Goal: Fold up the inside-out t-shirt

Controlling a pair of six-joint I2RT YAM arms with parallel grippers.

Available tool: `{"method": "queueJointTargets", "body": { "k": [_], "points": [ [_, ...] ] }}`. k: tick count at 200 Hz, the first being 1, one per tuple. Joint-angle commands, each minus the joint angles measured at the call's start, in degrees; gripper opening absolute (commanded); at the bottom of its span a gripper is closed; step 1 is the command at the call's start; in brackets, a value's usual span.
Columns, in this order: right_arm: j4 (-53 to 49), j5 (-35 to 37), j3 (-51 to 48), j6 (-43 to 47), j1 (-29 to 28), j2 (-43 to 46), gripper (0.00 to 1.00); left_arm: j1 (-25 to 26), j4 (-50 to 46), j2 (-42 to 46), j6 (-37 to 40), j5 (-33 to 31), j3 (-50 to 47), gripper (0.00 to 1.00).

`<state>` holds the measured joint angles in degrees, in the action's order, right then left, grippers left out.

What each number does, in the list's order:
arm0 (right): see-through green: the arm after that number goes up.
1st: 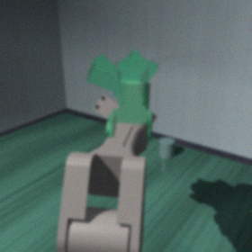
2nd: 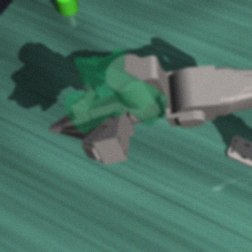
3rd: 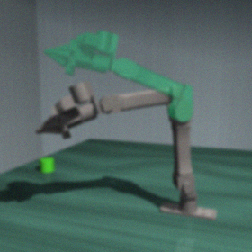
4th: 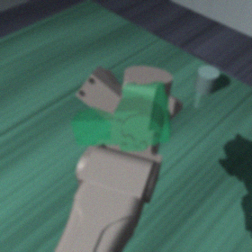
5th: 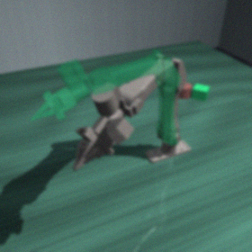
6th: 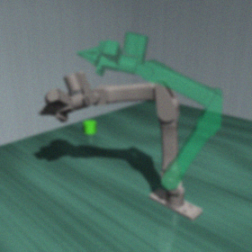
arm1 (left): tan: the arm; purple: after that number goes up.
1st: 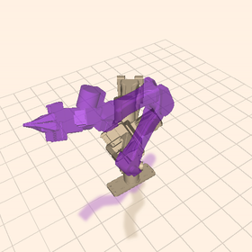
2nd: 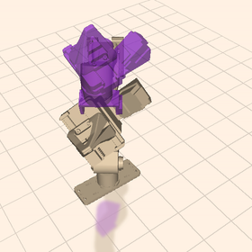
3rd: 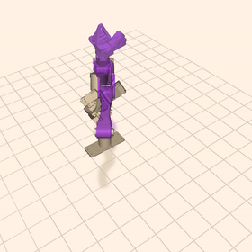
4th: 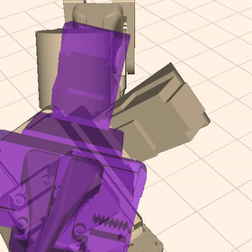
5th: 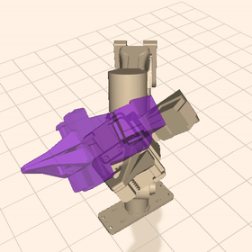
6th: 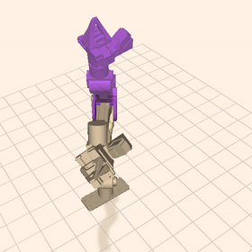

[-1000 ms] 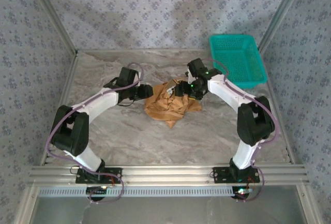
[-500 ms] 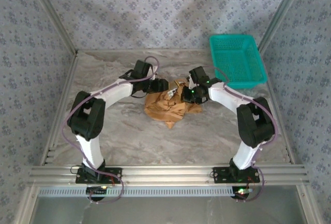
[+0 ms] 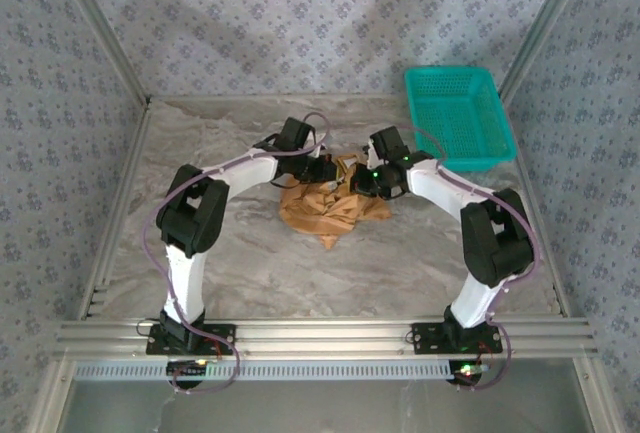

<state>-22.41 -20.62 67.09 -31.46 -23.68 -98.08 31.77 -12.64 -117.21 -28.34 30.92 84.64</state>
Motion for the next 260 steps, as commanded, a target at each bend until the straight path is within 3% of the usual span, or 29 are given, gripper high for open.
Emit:
{"method": "queueJointTargets", "body": {
  "k": [1,38,76,115,126,142,168,199,246,260],
  "points": [
    [-1.45,-0.49,-2.25,1.22,3.05,2.53,0.0,-2.99,-3.04,6.55,-0.95,1.28,2.67,0.0],
    [-1.7,-0.3,-8.72,3.92,9.65,5.27,0.0,-10.14,-3.75,15.47,-8.4,0.53,0.38,0.0],
    [-1.85,1.18,-12.77,4.75,12.15,6.15,0.0,-13.93,4.14,17.71,-13.94,1.55,-9.51,0.0],
    [-6.86,5.78,-7.41,4.02,7.22,6.17,0.0,-11.59,12.65,15.76,-19.36,4.24,-14.5,0.0],
    [-10.88,9.72,-4.62,3.44,5.31,6.5,0.2,-10.81,12.49,15.61,-19.45,4.07,-14.27,0.0],
    [-16.32,16.82,-0.38,2.79,2.06,7.67,0.37,-9.91,11.97,15.95,-19.21,3.84,-14.07,0.0],
    [-19.76,21.73,6.97,1.07,-3.67,7.68,0.42,-9.6,10.91,16.57,-18.52,3.19,-13.8,0.0],
    [-17.9,19.45,13.27,1.16,-7.46,1.37,0.52,-9.62,10.19,16.74,-18.06,2.98,-13.89,0.0],
    [-19.67,20.37,24.98,3.28,-9.45,-14.08,0.57,-9.87,7.73,17.88,-16.88,2.78,-13.46,0.0],
    [-21.38,19.95,27.77,3.99,-9.5,-16.8,0.49,-10.57,6.12,18.29,-16.0,2.74,-13.16,0.0]
  ]
}}
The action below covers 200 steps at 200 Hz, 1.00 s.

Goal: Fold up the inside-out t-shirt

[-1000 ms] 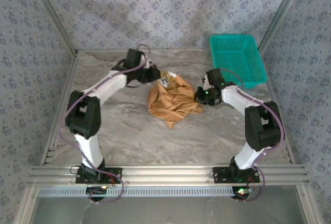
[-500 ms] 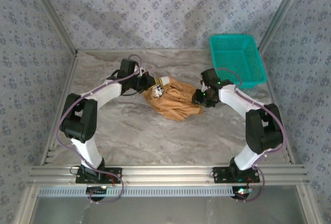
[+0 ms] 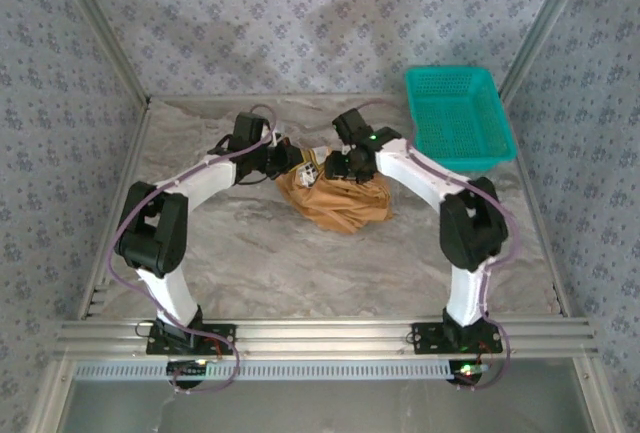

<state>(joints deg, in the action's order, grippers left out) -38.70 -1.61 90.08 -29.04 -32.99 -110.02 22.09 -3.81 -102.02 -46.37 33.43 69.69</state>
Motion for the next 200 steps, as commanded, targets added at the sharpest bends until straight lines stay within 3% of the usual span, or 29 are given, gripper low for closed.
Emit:
{"method": "queueJointTargets", "body": {
  "k": [1,20,34,86,125,160,191,200],
  "points": [
    [-5.22,0.92,4.99,1.64,-0.16,-4.99,0.48,-0.98,-2.83,3.12,2.05,0.18,1.82,0.0],
    [-8.77,2.03,9.61,3.38,0.49,-4.78,0.15,-3.09,-5.2,3.01,3.18,0.22,3.07,0.0],
    [-10.69,3.23,11.8,5.2,1.19,-1.17,0.0,-5.42,-7.83,2.62,4.44,0.12,4.78,0.0],
    [-13.98,0.75,10.02,7.1,8.52,18.48,0.0,-15.5,-10.22,2.63,2.95,0.88,7.26,0.0],
    [-7.7,-3.8,-8.39,5.1,14.49,30.82,0.0,-15.98,-6.13,5.14,0.9,0.88,2.07,0.0],
    [1.13,-5.84,-25.96,3.15,17.26,32.09,0.0,-15.45,-3.22,5.25,-0.01,-0.05,-3.62,0.0],
    [7.49,-8.92,-32.23,0.74,15.98,28.77,0.0,-12.56,-4.78,5.66,3.62,-1.96,-4.9,0.0],
    [7.75,-9.13,-32.43,0.66,15.42,27.79,0.0,-10.96,-8.55,6.36,6.57,-4.47,-3.76,0.16]
  ]
}}
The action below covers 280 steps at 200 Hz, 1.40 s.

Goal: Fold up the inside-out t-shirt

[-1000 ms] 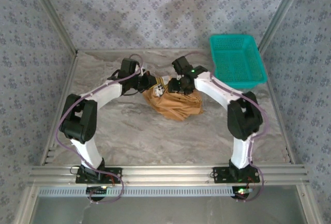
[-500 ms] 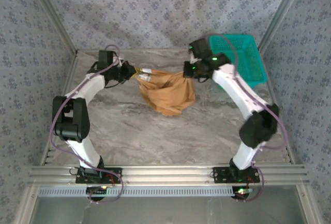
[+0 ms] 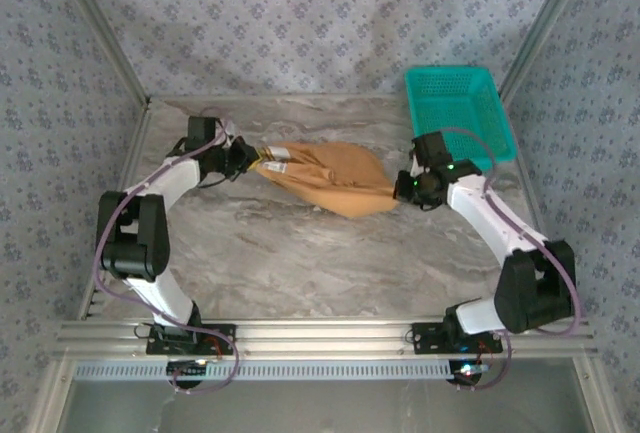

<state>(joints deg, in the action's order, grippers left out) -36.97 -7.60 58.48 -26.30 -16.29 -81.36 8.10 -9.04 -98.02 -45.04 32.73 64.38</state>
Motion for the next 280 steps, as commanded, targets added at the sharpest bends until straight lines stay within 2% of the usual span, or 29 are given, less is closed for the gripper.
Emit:
{"method": "queueJointTargets", "body": {
  "k": [1,11,19,34,44,69,95,127,181,193,209,221,238,280],
  "points": [
    [6.07,-3.18,-0.87,-2.04,-1.37,-0.93,0.0,3.22,-3.82,2.46,5.58,-4.14,1.72,0.18],
    [6.28,-3.04,-0.87,-1.92,-1.98,-1.5,0.0,5.52,-11.46,3.74,9.01,-11.7,4.27,0.42],
    [6.44,-2.95,-0.88,-1.96,-2.39,-1.67,0.0,8.06,-16.35,5.0,11.52,-18.5,6.19,0.54],
    [7.05,-2.55,-1.0,-1.93,-3.28,-1.56,0.0,13.86,-21.54,7.45,15.19,-29.47,8.8,0.61],
    [7.18,-2.26,-0.86,-1.9,-3.64,-1.69,0.0,17.37,-22.38,8.09,16.62,-32.35,9.98,0.62],
    [6.93,-2.25,-0.69,-2.04,-4.08,-2.05,0.0,23.44,-20.62,4.69,17.81,-26.6,12.72,0.61],
    [6.21,-2.12,-0.34,-1.88,-3.75,-1.89,0.0,26.03,-20.37,-1.42,15.92,-20.3,15.32,0.59],
    [5.78,-1.81,-0.47,-1.63,-3.66,-0.91,0.0,26.93,-22.02,-4.68,14.91,-19.59,15.77,0.6],
    [6.27,-2.51,-0.82,-1.86,-3.25,-1.06,0.0,29.4,-23.19,-11.09,15.69,-19.17,18.43,0.66],
    [6.38,-2.72,-0.86,-2.03,-3.24,-1.25,0.0,29.85,-23.77,-13.34,15.59,-19.01,19.77,0.61],
    [6.38,-3.03,-1.19,-2.08,-3.02,-1.3,0.0,30.1,-24.24,-15.3,15.54,-18.78,20.74,0.46],
    [6.25,-3.25,-1.5,-2.13,-2.57,-1.3,0.0,30.12,-24.26,-15.62,15.5,-18.6,20.69,0.3],
    [6.12,-3.93,-2.02,-2.12,-1.52,-1.21,0.0,29.75,-24.36,-14.52,15.73,-18.19,20.45,0.0],
    [6.46,-3.32,-3.27,-1.86,0.55,-1.03,0.0,24.65,-24.37,-6.75,14.03,-15.79,23.53,0.0]
  ]
}}
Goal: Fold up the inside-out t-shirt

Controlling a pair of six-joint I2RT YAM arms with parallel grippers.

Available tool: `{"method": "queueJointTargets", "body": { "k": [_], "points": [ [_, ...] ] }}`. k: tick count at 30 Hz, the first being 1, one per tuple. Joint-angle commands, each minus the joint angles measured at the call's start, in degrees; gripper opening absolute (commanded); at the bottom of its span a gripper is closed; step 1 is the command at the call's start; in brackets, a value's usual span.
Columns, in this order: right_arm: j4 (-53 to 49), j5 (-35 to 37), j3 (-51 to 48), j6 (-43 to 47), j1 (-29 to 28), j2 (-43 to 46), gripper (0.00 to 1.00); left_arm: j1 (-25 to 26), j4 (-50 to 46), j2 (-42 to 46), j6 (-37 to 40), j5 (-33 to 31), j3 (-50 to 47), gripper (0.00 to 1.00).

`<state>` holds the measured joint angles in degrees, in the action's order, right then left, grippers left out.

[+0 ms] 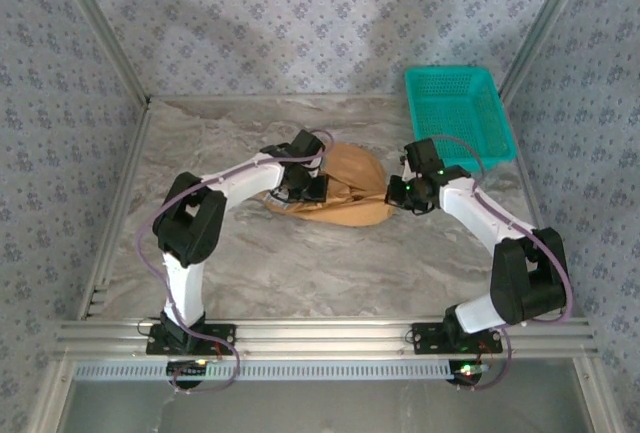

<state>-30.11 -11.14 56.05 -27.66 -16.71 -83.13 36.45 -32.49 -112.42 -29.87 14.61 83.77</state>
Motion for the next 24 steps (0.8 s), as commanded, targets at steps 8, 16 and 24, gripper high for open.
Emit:
{"method": "queueJointTargets", "body": {
  "k": [8,16,24],
  "points": [
    [1.8,3.85,-4.31,-0.74,0.61,-2.71,0.0,-12.74,3.24,14.9,-8.4,10.32,12.15,0.0],
    [2.31,10.54,-6.97,-0.83,-4.47,-6.04,0.0,-13.77,6.7,18.51,-9.45,6.33,4.65,0.0],
    [-4.02,10.87,0.35,-0.82,-7.97,-1.4,0.21,-12.82,10.91,19.17,-10.7,8.16,-5.51,0.0]
  ]
}}
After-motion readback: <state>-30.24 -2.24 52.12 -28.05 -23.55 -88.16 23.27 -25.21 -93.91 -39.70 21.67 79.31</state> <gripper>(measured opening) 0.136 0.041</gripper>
